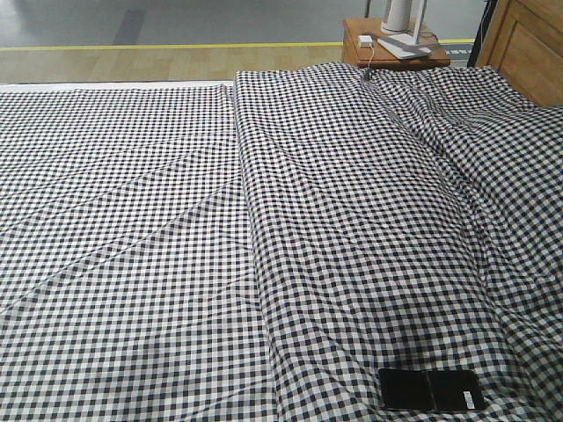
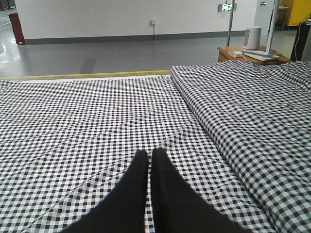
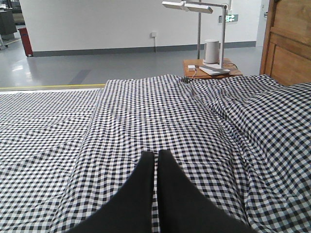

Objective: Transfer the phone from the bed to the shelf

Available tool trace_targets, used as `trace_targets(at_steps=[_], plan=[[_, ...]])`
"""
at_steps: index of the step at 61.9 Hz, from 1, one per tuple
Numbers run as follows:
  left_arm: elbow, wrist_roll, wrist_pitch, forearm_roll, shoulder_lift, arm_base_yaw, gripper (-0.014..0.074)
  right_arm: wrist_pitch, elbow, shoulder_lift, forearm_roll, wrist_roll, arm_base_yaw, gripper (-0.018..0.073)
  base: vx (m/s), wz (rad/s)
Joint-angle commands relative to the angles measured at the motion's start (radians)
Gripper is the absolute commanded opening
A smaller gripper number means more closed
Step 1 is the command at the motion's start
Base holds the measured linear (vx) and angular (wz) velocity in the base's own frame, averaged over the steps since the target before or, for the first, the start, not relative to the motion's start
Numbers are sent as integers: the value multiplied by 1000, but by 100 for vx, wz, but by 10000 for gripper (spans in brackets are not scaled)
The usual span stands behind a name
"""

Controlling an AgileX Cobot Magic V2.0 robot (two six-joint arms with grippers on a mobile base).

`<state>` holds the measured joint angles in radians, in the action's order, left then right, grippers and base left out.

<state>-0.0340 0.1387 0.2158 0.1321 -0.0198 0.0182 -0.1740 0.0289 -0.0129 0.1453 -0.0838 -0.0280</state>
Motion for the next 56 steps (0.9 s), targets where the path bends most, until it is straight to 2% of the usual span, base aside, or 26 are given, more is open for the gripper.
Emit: trace_targets(at_steps=[1, 56], plan=[[-1, -4, -75, 6, -6, -3, 1, 72, 7, -4, -11, -2, 4, -8, 0, 0], [-1, -4, -75, 6, -6, -3, 1, 71, 7, -4, -11, -2, 4, -8, 0, 0]])
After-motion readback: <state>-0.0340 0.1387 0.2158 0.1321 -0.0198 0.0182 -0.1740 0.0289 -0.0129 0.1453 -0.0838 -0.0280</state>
